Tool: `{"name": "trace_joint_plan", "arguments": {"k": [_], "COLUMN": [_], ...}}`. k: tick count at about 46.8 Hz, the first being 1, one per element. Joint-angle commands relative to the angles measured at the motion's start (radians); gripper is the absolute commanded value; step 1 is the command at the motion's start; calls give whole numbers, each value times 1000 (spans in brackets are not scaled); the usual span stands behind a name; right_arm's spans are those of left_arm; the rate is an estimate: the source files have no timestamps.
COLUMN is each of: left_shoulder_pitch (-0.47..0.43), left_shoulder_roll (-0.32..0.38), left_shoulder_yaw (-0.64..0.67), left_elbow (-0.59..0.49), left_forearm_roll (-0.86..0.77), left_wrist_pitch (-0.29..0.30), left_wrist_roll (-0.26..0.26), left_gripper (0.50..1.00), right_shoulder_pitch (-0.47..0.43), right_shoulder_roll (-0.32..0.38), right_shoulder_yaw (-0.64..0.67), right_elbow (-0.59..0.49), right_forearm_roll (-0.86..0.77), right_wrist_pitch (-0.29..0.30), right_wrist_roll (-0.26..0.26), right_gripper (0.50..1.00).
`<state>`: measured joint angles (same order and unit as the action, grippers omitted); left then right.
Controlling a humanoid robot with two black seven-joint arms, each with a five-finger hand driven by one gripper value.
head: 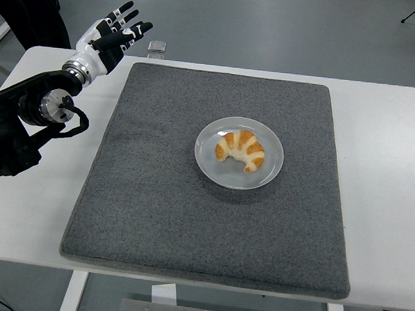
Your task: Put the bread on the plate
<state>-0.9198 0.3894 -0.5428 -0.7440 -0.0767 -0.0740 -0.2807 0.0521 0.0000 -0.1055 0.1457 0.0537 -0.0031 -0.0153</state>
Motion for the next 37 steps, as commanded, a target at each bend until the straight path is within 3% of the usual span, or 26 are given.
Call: {"name": "trace_joint_plan", "arguments": {"k": [1, 37], "left_shoulder_pitch": [-1, 82], "left_shoulder_roll": [3, 25], "left_shoulder_yaw": [1, -12], "left_elbow": [2, -2], "left_forearm_roll": [0, 0], "left_wrist_pitch": [-1, -32], "left_wrist_roll": [0, -2], "left_gripper": [999, 999], "right_shoulder_pitch": [0, 9], "right_shoulder_roll": [0, 0], "right_shoulder_yaw": [0, 0], "right_elbow": [0, 12], "right_forearm_roll": [0, -2], "right_wrist_pitch": [0, 9], "right_wrist_roll": [0, 0], "right_gripper": [952, 952]}}
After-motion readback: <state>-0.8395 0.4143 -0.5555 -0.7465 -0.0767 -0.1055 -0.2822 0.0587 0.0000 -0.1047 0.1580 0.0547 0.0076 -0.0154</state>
